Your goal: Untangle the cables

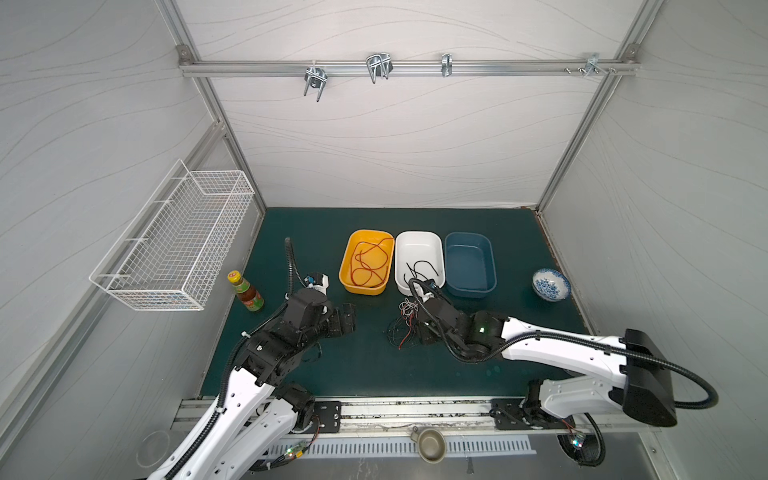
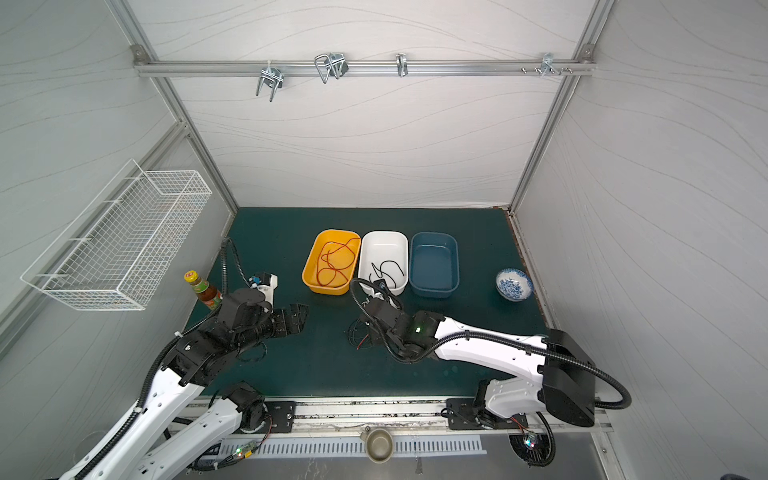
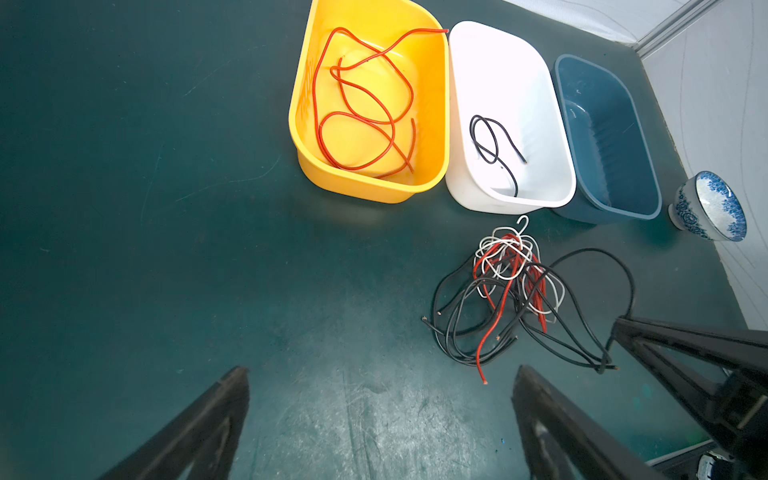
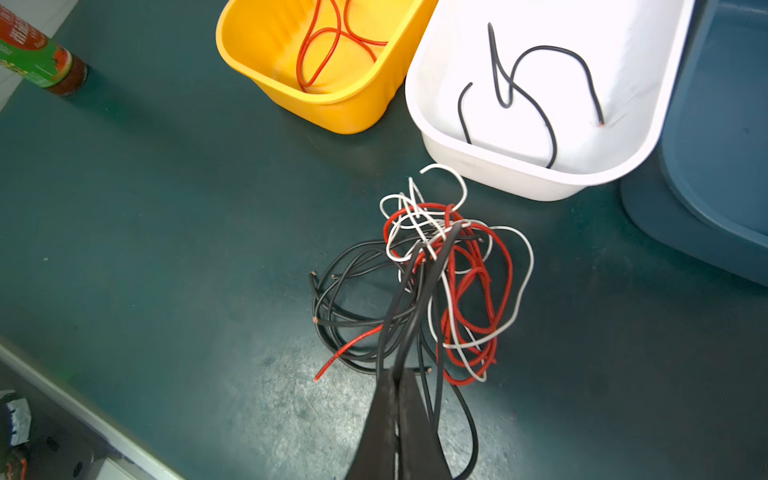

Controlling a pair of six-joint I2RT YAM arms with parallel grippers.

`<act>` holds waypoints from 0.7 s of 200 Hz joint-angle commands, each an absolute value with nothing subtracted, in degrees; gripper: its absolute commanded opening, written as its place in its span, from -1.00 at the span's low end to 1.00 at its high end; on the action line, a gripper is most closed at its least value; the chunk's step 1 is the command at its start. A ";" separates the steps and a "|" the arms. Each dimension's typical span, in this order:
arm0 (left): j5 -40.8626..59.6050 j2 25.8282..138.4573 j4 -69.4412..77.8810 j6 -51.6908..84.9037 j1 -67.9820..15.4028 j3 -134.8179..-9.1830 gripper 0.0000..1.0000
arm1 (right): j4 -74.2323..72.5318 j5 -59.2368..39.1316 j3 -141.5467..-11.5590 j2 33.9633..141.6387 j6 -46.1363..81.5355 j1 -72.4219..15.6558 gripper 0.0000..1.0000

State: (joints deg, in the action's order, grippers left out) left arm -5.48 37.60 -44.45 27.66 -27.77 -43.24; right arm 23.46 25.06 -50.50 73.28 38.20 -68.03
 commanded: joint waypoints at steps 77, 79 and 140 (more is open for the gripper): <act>-5.10 37.62 -41.80 27.69 -27.60 -43.51 0.99 | 23.43 23.33 -45.72 55.21 34.07 -64.34 -1.00; -5.10 37.68 -41.87 27.69 -27.60 -43.51 0.99 | 23.35 23.35 -45.75 54.85 33.68 -64.34 -1.00; -4.99 37.74 -41.82 27.73 -27.59 -43.51 0.99 | 19.25 21.78 -48.25 48.60 21.85 -64.16 -1.00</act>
